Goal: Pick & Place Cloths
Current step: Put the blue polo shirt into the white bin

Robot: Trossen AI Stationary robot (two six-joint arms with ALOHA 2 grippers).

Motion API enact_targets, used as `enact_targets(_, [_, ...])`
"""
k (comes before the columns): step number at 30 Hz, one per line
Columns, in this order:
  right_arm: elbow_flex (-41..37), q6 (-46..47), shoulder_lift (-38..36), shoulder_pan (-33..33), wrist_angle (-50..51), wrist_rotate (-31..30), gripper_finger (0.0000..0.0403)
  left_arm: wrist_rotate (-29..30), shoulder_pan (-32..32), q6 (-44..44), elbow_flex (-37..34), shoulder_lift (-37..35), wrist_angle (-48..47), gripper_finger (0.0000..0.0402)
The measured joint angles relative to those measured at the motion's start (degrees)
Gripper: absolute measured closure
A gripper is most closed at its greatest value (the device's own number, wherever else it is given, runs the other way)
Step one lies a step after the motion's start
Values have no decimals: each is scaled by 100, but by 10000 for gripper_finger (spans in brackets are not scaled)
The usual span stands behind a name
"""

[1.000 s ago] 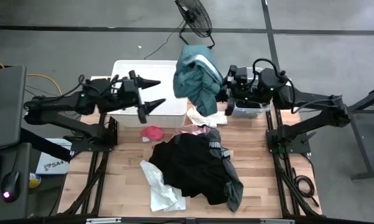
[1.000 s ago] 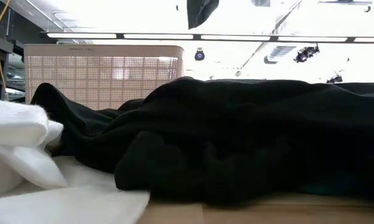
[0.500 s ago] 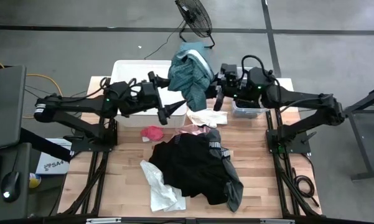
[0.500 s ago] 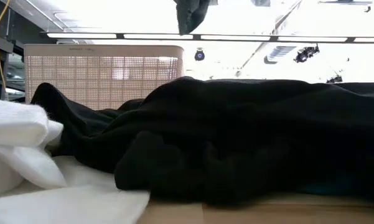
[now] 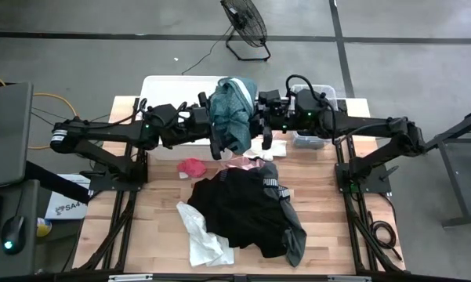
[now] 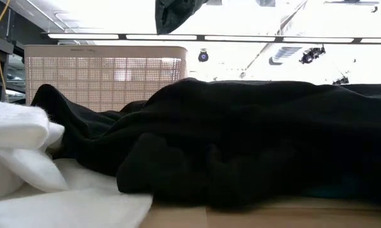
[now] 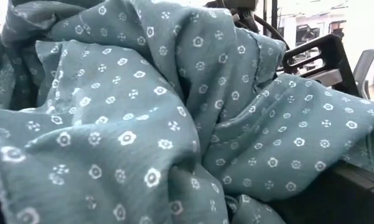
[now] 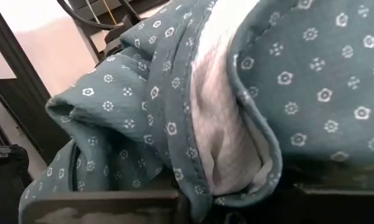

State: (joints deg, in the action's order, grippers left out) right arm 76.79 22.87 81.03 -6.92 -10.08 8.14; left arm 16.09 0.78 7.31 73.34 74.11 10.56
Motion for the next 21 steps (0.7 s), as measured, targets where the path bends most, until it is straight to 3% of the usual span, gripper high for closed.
enact_targets(5, [0, -11, 0, -3, 2, 5, 365, -2, -4, -96, 1, 0, -24, 96])
enact_targets(14, [-4, -10, 0, -5, 41, 101, 365, -74, -1, -314, 20, -84, -179, 303])
enact_targets(18, [-4, -11, 0, -39, 74, 79, 364, -166, -7, -309, 20, -153, -254, 320])
enact_targets(21, [-4, -11, 13, -31, 78, -7, 314, -218, -2, -314, 16, -248, -440, 324])
